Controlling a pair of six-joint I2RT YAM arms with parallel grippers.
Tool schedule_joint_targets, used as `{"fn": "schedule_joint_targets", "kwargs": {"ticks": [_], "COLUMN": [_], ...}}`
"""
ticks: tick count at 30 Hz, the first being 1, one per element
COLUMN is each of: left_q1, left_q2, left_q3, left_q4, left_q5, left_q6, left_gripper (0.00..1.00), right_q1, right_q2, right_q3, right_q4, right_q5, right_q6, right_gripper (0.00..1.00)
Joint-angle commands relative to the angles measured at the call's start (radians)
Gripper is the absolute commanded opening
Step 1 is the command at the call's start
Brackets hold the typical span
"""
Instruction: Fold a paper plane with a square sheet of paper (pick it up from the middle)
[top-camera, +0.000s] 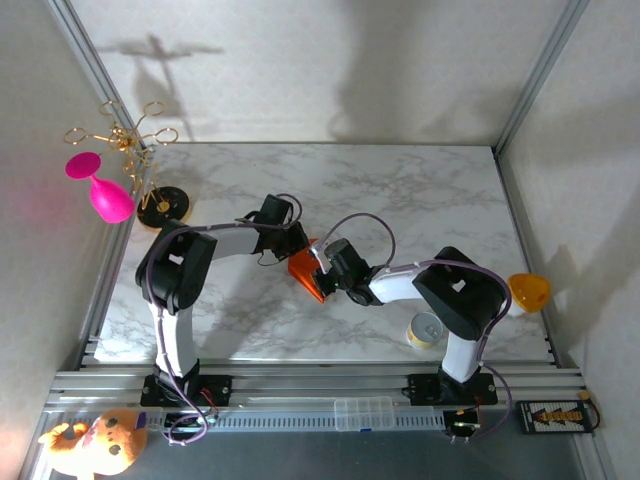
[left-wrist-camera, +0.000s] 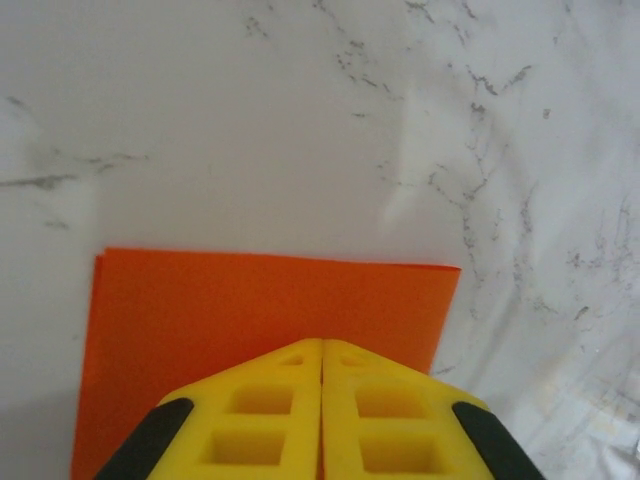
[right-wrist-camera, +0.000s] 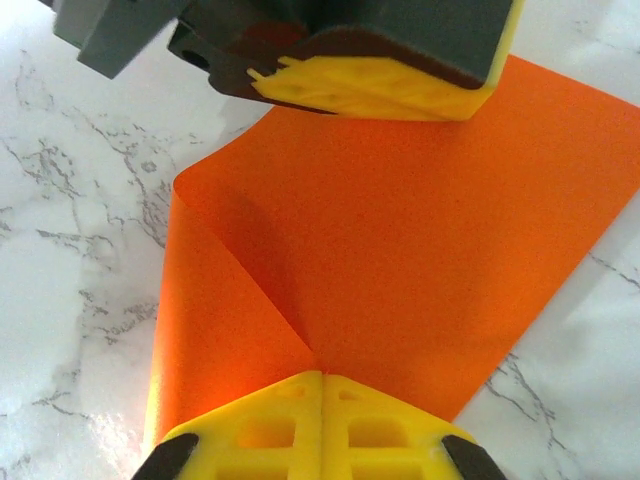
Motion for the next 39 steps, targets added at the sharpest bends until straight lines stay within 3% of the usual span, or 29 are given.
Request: {"fn": "schedule_joint_targets", "kwargs": {"ticks": [1, 7, 16, 27, 39], "left_q1": [-0.002, 0.005, -0.038, -0.108, -0.121], "left_q2": [-0.099, -0.243, -0.402, -0.333, -0.311], "left_q3": [-0.032, -0.182, -0.384, -0.399, -0.434], "left_q4": [-0.014, 0.039, 0.187, 0.263, 0.234], "left_q5": [-0.022, -0.064, -0.026, -0.032, -0.069], "left_q6": [-0.056, -0.148, -0.335, -0.406, -0.404], "left_gripper": [0.09, 0.12, 0.09, 0.06, 0.05], "right_q1": [-0.007, -0.008, -0.009, -0.01, -0.011], "right_q2": [0.027, 0.034, 0.036, 0.039, 0.043], "right_q3": [0.019, 0.03, 0.033, 0.036, 0.039], "right_q4": [-0.038, -0.044, -0.052, -0.06, -0.065], "right_q5": [-0.014, -0.02, -0.023, -0.022, -0.017], "right_q6": [0.0, 0.002, -0.001, 0.002, 0.006], "right_gripper": [0.0, 0.0, 0.0, 0.0, 0.0]}}
